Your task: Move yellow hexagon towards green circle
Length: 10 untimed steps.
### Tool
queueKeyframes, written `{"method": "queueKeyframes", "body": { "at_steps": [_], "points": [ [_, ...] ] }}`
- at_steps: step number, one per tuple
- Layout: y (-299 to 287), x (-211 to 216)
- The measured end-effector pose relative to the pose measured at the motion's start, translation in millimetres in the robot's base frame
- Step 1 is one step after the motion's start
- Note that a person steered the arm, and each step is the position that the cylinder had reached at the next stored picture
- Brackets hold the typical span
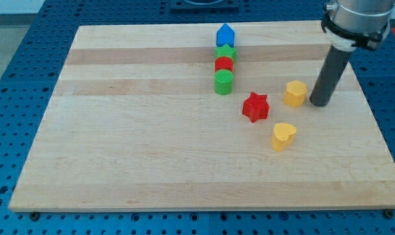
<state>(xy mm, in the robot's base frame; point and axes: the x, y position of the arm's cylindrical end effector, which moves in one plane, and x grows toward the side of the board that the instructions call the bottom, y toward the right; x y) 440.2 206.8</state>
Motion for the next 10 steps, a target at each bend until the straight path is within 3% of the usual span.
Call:
{"method": "queueKeyframes", "body": {
  "at_steps": [10],
  "points": [
    [-58, -39]
  ]
}}
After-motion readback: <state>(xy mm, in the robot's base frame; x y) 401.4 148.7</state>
